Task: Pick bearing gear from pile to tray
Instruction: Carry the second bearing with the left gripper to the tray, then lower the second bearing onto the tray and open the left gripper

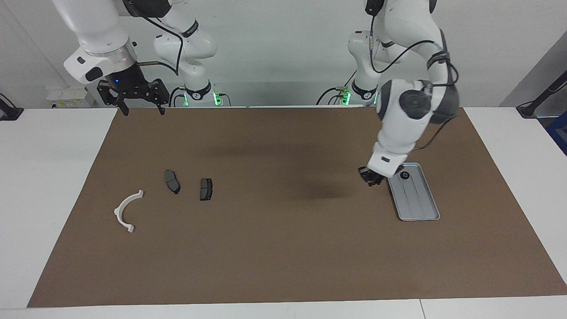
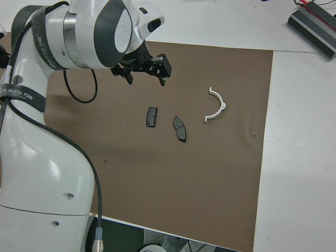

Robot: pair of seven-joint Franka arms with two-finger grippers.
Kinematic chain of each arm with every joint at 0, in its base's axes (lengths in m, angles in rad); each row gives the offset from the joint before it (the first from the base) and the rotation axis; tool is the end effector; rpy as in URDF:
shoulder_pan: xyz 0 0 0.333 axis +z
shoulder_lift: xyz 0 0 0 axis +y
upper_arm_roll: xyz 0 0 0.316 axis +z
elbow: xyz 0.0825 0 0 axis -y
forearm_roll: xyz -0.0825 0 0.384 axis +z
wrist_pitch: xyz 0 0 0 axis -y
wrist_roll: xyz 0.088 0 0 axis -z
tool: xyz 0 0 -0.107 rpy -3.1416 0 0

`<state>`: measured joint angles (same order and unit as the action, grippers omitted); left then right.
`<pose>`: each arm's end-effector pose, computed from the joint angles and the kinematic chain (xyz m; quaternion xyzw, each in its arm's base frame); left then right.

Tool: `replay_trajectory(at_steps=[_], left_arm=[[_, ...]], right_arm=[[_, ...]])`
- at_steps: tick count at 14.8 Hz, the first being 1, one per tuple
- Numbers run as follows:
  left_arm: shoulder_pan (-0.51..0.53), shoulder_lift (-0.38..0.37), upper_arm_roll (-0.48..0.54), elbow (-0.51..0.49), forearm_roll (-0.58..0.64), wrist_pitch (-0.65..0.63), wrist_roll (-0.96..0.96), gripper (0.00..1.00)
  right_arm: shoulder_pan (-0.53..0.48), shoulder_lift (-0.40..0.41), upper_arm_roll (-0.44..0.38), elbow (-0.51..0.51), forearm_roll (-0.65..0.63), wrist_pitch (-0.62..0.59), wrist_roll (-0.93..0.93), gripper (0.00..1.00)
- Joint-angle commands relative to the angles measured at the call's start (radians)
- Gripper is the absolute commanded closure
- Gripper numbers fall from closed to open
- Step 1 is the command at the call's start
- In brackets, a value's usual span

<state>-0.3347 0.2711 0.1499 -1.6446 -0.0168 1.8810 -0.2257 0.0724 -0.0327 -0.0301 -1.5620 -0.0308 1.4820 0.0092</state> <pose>0.6246 -0.1265 0.4549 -0.9996 -0.0208 0.0130 0.0150 0.5349 0.0188 0.6389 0.9995 0.0156 -0.0233 0.0155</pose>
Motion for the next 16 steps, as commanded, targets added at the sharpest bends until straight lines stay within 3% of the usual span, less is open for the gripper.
replay_trajectory(at_steps=[1,4,9,16], left_arm=[[0.167,-0.026,-0.018,-0.041,-0.014,-0.017,0.249,1.0],[0.247,-0.041,-0.016,-0.111,-0.031,0.073,0.367,1.0],[0.235,-0.033,-0.016,-0.271,-0.031,0.306,0.365,1.0],[0.23,0.016,-0.016,-0.345,-0.031,0.476,0.351,1.0]], right_arm=[[-0.008,-0.016,0.004,-0.009,-0.012,0.0,-0.018,0.0],[-0.005,-0.015,0.004,-0.007,-0.008,0.006,-0.017,0.0],[0.0,-0.016,0.004,-0.01,-0.008,0.004,-0.018,0.0],[-0.009,-0.021,-0.001,-0.007,0.002,0.004,-0.017,0.0]])
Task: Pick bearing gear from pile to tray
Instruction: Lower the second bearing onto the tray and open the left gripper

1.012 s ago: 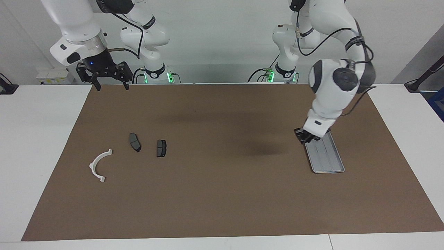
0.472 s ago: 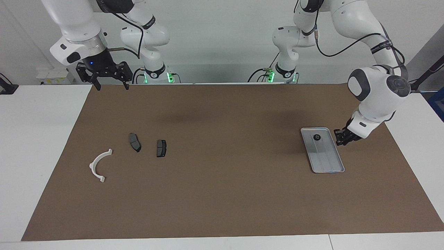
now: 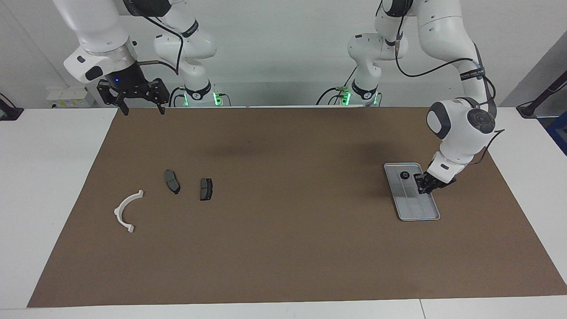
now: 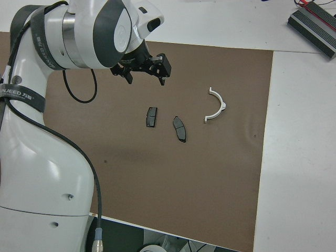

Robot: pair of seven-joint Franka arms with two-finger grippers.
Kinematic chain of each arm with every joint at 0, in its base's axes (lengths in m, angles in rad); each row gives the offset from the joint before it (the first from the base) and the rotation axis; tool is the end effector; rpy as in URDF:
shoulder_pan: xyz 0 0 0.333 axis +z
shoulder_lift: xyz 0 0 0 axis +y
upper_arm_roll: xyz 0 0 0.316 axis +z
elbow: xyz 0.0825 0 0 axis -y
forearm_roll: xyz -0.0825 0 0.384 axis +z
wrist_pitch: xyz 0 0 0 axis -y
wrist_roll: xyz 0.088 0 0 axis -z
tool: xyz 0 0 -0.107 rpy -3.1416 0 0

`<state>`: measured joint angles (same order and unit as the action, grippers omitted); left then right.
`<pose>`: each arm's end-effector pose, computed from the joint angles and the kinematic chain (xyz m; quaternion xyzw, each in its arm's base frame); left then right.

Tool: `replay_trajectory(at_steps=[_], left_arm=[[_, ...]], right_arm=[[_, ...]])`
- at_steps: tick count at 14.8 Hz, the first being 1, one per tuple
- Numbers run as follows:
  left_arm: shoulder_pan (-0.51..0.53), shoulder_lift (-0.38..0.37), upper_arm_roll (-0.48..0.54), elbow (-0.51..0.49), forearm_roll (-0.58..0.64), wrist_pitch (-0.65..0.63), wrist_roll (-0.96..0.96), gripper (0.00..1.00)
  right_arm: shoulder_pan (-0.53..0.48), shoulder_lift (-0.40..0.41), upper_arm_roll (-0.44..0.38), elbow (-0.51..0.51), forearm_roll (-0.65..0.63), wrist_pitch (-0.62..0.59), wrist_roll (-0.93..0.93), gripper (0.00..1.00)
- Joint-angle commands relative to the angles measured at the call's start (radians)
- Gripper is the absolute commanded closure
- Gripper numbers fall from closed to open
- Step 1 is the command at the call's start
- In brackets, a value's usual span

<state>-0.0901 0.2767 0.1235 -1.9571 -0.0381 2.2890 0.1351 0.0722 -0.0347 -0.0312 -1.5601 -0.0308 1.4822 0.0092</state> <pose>0.6127 0.0164 0.3423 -0.9987 0.0415 -0.0285 0.0045 0.5344 0.0181 0.6409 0.9995 0.0149 -0.0212 0.0154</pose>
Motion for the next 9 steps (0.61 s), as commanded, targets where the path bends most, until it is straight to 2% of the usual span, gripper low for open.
replay_trajectory(at_steps=[1,9], left_arm=[[-0.025,0.013,0.01,-0.049,-0.011,0.101,-0.012,1.0],[-0.048,0.029,0.01,-0.123,-0.009,0.207,-0.048,1.0]], right_arm=[[-0.009,-0.021,0.001,-0.009,0.003,0.004,-0.015,0.0],[-0.002,-0.024,0.005,-0.006,0.005,0.004,-0.017,0.0]])
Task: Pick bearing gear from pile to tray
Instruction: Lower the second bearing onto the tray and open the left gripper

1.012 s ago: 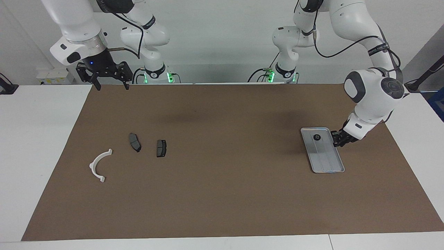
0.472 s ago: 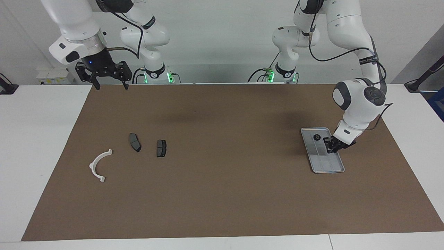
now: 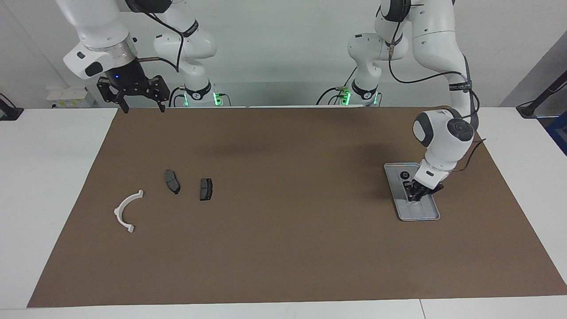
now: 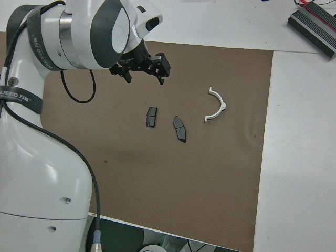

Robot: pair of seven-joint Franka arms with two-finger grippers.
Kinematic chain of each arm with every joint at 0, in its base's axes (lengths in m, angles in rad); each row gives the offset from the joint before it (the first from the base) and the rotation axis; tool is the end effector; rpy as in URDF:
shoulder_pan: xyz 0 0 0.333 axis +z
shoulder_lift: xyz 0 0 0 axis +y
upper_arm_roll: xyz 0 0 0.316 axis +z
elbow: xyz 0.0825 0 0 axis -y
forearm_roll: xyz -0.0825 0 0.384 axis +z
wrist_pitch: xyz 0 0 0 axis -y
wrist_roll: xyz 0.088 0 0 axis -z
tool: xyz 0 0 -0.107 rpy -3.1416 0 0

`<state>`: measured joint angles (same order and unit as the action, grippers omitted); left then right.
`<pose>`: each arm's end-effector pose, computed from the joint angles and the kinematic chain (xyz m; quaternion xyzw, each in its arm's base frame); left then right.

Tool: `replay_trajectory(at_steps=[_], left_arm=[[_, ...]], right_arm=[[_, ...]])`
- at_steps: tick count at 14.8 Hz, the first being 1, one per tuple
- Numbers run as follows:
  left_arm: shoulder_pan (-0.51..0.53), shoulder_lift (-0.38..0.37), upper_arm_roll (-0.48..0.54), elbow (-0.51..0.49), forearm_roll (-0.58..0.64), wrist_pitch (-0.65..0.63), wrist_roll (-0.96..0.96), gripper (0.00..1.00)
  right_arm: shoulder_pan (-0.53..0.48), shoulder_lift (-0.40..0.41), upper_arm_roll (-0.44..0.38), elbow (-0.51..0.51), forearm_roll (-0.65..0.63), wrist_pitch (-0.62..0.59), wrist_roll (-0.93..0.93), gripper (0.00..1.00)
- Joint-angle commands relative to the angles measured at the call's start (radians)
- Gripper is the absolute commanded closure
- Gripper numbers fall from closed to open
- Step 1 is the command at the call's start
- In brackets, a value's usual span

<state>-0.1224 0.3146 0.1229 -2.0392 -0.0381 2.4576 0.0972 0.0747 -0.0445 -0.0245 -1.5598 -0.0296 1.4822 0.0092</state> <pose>0.6053 -0.0020 0.2996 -0.9978 0.0382 -0.0529 0.0086 0.5311 0.0230 0.6462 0.9996 0.0194 -0.0161 0.0147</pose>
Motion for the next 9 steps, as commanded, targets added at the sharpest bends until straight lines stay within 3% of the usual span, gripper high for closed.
replay_trajectory(at_steps=[1,2,3,4,5,9], left_arm=[[-0.016,-0.011,0.011,-0.047,-0.009,0.038,-0.01,1.0],[-0.016,-0.012,0.011,-0.05,-0.009,0.034,-0.007,1.0],[-0.016,-0.012,0.011,-0.049,-0.009,0.026,-0.007,0.6],[-0.019,-0.012,0.011,-0.042,-0.009,0.015,-0.007,0.05],[-0.023,-0.014,0.011,-0.035,-0.009,-0.003,-0.007,0.0],[-0.023,-0.025,0.011,0.04,-0.009,-0.113,-0.005,0.0]], right_arm=[[-0.007,-0.014,-0.002,-0.006,0.004,0.004,-0.018,0.0],[-0.009,-0.015,-0.002,-0.005,0.004,0.004,-0.018,0.0],[-0.009,-0.015,-0.002,-0.005,0.004,0.004,-0.018,0.0],[-0.009,-0.018,-0.002,-0.006,0.004,0.004,-0.018,0.0],[-0.01,-0.02,-0.002,-0.006,0.004,0.004,-0.018,0.0],[-0.003,-0.02,-0.002,-0.005,0.004,0.006,-0.017,0.0]])
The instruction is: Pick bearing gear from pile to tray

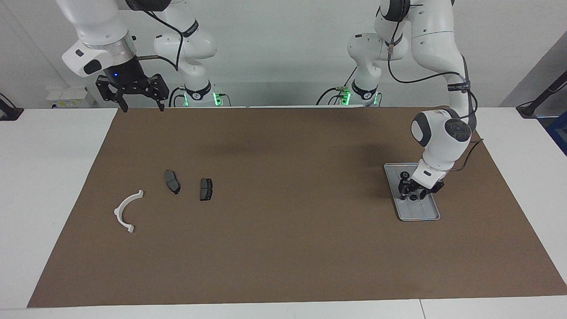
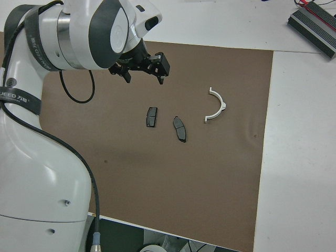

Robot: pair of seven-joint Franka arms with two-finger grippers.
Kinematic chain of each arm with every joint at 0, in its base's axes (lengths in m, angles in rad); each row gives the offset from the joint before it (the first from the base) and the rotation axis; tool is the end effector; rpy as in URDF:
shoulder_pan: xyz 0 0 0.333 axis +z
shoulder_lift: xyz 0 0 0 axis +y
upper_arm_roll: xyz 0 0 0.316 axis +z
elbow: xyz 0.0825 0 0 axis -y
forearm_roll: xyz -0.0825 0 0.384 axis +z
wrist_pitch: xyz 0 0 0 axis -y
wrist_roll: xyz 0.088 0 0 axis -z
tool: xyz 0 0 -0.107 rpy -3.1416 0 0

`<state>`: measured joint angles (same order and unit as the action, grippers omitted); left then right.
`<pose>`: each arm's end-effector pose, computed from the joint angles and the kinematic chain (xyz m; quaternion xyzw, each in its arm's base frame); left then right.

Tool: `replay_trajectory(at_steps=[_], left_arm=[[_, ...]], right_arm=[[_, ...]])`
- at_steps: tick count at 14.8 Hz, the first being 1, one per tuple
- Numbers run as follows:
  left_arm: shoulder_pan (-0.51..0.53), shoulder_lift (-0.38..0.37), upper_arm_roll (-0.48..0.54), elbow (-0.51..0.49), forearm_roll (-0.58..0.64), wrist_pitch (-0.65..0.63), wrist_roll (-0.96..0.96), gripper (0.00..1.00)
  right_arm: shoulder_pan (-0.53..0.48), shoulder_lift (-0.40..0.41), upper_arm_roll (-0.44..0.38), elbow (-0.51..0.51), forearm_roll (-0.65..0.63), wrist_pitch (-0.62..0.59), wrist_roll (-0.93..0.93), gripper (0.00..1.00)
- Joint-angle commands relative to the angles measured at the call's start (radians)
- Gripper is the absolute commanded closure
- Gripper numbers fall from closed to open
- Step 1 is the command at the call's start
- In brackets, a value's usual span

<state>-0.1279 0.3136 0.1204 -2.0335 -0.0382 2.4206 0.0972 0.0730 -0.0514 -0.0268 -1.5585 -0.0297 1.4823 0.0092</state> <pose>0.6034 -0.0070 0.2990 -0.9984 0.0420 -0.0378 0.0070 0.5291 0.0206 0.6505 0.9997 0.0174 -0.0120 0.0145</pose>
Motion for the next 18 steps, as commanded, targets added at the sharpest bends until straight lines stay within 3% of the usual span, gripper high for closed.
replay_trajectory(at_steps=[1,4,7,12,14,18], left_arm=[[-0.015,-0.036,0.015,0.062,-0.009,-0.118,-0.005,0.0],[-0.007,-0.128,0.015,0.102,-0.012,-0.187,-0.033,0.0],[-0.001,-0.296,0.016,0.134,-0.012,-0.306,-0.151,0.0],[0.007,-0.517,0.01,0.22,-0.008,-0.688,-0.192,0.0],[-0.005,-0.527,0.001,0.246,-0.002,-0.811,-0.189,0.0],[-0.012,-0.493,-0.015,0.262,0.003,-0.834,-0.188,0.0]], right_arm=[[0.002,-0.013,0.002,-0.008,0.005,0.006,-0.017,0.0],[0.002,-0.013,0.002,-0.006,0.008,0.006,-0.017,0.0],[-0.004,-0.013,0.002,-0.006,0.031,0.013,-0.015,0.0],[-0.006,-0.013,0.001,-0.008,0.036,0.013,-0.015,0.0],[-0.009,-0.013,0.001,-0.008,0.036,0.013,-0.015,0.0],[-0.009,-0.015,-0.002,-0.006,0.036,0.013,-0.017,0.0]])
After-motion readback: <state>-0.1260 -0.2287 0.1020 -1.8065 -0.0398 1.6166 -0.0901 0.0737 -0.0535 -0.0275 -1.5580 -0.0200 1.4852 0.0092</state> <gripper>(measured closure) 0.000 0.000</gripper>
